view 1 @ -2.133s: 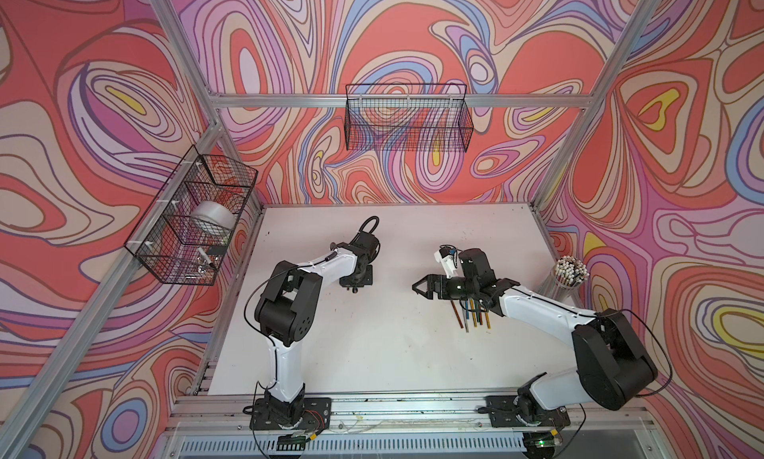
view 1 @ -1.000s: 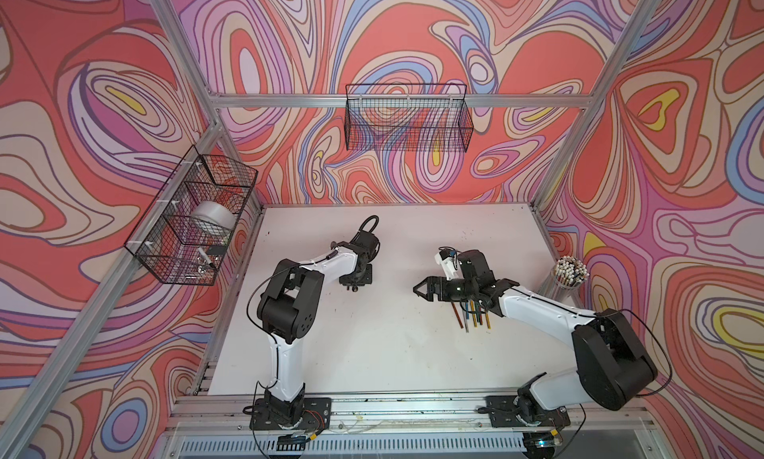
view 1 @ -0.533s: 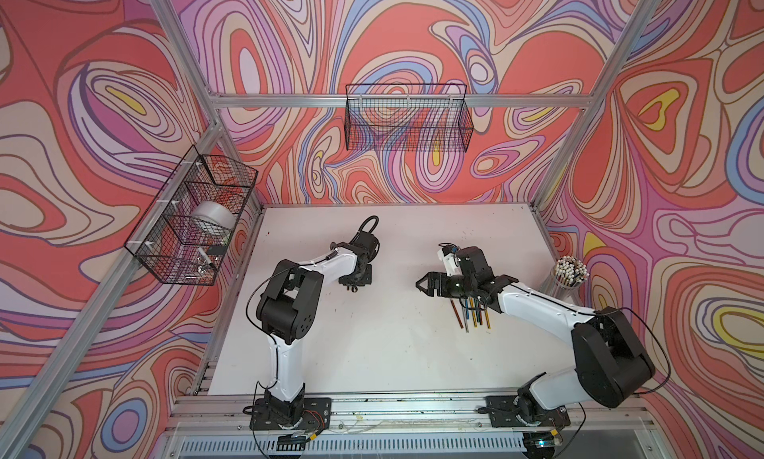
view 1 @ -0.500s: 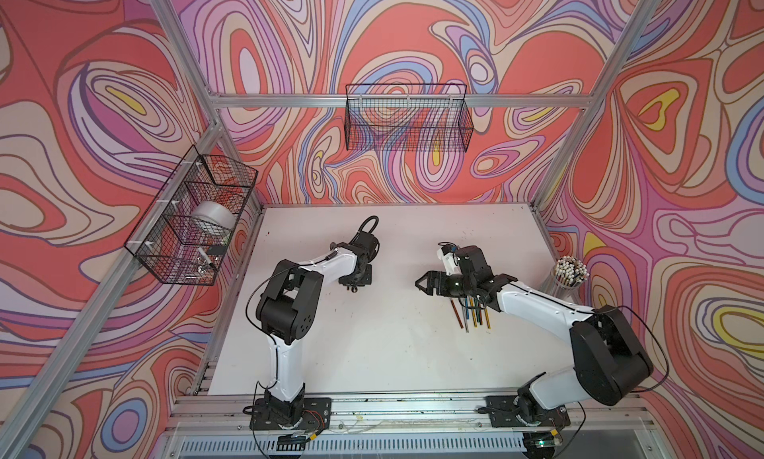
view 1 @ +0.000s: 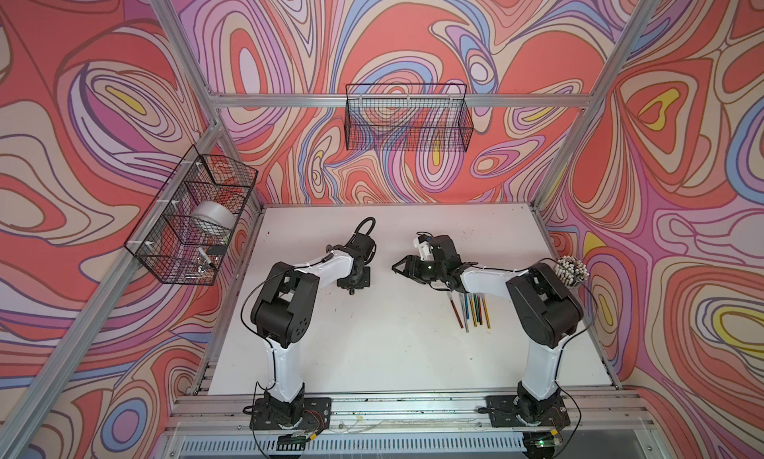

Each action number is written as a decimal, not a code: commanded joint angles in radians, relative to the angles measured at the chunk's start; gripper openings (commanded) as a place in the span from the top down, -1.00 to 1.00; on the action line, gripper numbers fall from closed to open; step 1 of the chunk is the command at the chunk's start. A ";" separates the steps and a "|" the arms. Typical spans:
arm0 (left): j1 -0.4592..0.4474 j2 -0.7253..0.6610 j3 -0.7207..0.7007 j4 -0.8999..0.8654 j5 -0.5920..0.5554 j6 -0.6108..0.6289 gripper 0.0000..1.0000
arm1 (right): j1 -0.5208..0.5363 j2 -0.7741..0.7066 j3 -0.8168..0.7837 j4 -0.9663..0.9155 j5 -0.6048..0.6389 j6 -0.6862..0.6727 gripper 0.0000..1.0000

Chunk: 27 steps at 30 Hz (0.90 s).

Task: Remove protective caps from carving knives
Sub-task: Place the carving knife at the center of the board.

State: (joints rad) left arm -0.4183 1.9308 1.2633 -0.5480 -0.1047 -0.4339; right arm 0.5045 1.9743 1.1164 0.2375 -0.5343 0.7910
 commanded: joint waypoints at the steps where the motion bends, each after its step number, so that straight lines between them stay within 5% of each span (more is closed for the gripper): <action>1: 0.017 -0.024 -0.022 -0.007 0.036 0.018 0.56 | 0.024 0.086 0.088 0.125 -0.046 0.093 -0.06; 18: 0.043 -0.030 -0.007 0.007 0.105 0.030 0.52 | 0.127 0.396 0.392 0.211 -0.100 0.237 0.68; 27: 0.045 -0.027 0.002 0.006 0.110 0.031 0.50 | 0.154 0.469 0.462 0.210 -0.140 0.243 0.79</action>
State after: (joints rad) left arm -0.3782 1.9202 1.2541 -0.5343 -0.0036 -0.4187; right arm 0.6487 2.4054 1.5513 0.4347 -0.6498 1.0306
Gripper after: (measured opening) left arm 0.247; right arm 0.108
